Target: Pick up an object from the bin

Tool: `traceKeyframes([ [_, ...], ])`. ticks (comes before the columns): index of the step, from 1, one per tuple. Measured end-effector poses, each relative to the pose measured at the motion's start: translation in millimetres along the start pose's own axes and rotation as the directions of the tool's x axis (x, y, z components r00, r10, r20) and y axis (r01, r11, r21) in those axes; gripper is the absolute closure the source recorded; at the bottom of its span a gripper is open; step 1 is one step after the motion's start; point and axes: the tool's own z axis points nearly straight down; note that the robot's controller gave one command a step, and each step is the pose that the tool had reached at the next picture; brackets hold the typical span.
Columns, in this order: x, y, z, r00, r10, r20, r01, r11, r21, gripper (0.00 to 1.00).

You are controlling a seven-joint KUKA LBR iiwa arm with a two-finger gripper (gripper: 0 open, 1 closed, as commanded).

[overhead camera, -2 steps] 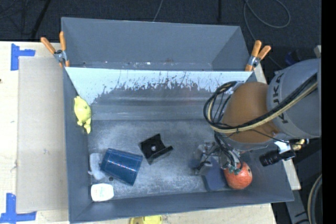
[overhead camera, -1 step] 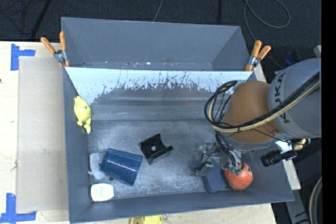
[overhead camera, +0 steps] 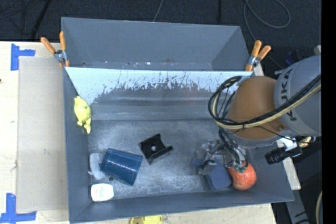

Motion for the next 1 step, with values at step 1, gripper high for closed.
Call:
traceKeyframes([
  [1,-3.1,0.1,-25.1,1.000,-0.001,0.012,0.001,1.000,0.000,1.00],
])
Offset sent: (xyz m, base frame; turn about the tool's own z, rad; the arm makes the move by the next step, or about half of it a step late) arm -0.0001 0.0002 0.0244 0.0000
